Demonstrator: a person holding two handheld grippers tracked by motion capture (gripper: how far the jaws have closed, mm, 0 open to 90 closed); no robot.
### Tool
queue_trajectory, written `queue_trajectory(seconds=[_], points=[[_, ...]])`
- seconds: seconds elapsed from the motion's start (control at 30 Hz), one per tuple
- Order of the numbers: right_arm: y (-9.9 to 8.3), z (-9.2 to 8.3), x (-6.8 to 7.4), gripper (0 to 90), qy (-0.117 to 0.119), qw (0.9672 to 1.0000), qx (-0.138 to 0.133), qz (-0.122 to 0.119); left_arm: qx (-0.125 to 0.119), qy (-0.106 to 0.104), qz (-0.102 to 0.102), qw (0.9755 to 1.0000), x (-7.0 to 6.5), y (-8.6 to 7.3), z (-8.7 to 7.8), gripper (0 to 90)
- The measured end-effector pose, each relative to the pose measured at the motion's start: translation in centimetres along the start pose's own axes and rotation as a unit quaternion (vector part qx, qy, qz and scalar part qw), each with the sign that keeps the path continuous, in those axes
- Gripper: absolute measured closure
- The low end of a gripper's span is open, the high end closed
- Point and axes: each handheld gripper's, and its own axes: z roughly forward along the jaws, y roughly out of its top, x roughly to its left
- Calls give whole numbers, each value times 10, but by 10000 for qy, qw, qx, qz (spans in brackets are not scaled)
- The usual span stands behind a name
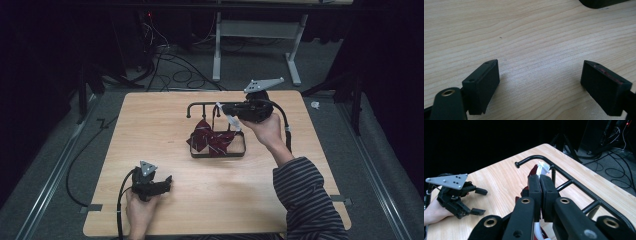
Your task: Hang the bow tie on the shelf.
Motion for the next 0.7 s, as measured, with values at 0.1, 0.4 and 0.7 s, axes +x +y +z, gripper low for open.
queue_trajectory(seconds=[0.1, 0.4, 0.7], points=[[1, -1, -2, 900, -16, 10000, -24, 4, 1, 0, 1, 10000, 0, 0, 0, 158], [4, -1, -5, 900, -100, 9999, 44, -46, 1, 0, 1, 10000, 0, 0, 0, 158], [1, 11, -7, 900, -198, 9994, 254, -100, 0, 0, 2, 10000, 0, 0, 0, 158]])
